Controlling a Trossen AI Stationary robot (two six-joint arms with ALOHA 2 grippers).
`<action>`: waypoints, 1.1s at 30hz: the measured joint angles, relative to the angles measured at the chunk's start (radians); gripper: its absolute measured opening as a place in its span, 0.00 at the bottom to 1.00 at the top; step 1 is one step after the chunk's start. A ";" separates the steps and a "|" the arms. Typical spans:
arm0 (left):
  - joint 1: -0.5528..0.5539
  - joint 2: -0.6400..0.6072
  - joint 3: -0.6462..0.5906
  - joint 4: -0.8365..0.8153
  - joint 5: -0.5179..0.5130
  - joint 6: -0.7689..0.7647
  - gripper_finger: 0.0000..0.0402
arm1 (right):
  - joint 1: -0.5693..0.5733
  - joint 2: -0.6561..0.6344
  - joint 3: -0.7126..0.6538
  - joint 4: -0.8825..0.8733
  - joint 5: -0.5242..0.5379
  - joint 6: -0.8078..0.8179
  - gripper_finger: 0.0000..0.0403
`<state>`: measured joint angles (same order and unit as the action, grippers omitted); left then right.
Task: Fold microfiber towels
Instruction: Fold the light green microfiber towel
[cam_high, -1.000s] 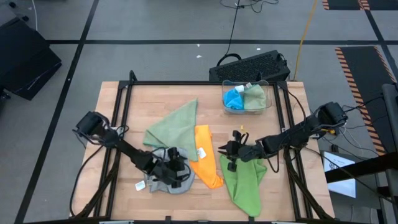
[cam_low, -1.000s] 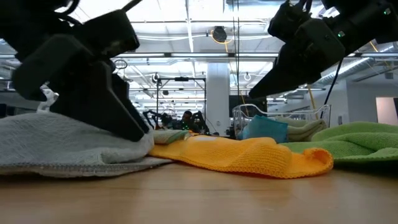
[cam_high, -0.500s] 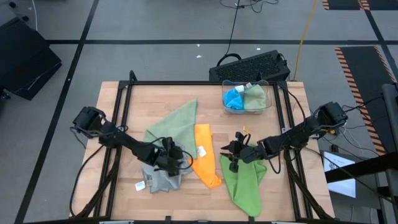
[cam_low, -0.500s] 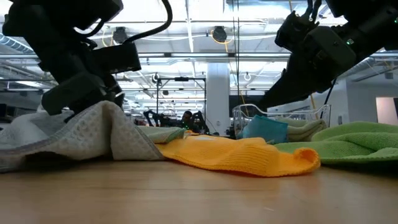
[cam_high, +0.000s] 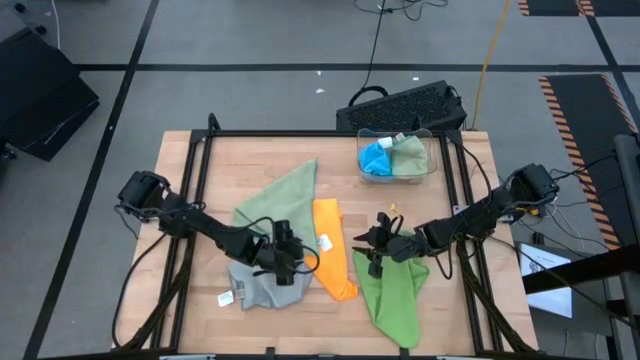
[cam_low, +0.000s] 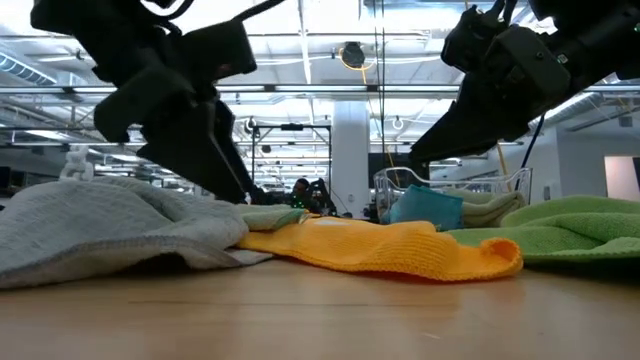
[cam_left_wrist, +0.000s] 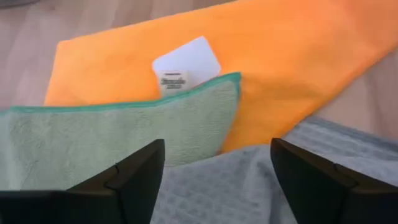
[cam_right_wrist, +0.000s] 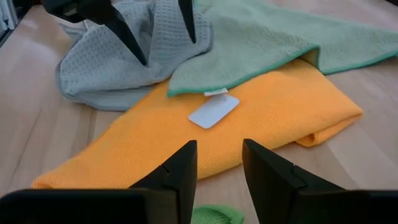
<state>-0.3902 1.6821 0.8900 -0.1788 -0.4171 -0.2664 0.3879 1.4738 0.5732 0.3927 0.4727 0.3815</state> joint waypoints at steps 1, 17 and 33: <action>-0.001 0.000 0.001 0.008 0.003 0.003 0.71 | 0.000 0.000 0.000 0.000 0.000 0.000 0.30; 0.009 0.124 0.004 0.201 -0.084 0.131 0.47 | 0.000 0.000 0.000 0.015 0.004 -0.008 0.30; -0.003 -0.156 0.003 0.121 -0.214 0.255 0.01 | 0.016 0.034 0.000 0.083 0.028 0.023 0.30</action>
<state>-0.3932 1.5264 0.8932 -0.0576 -0.6307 -0.0113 0.4043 1.5077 0.5732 0.4754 0.5011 0.4042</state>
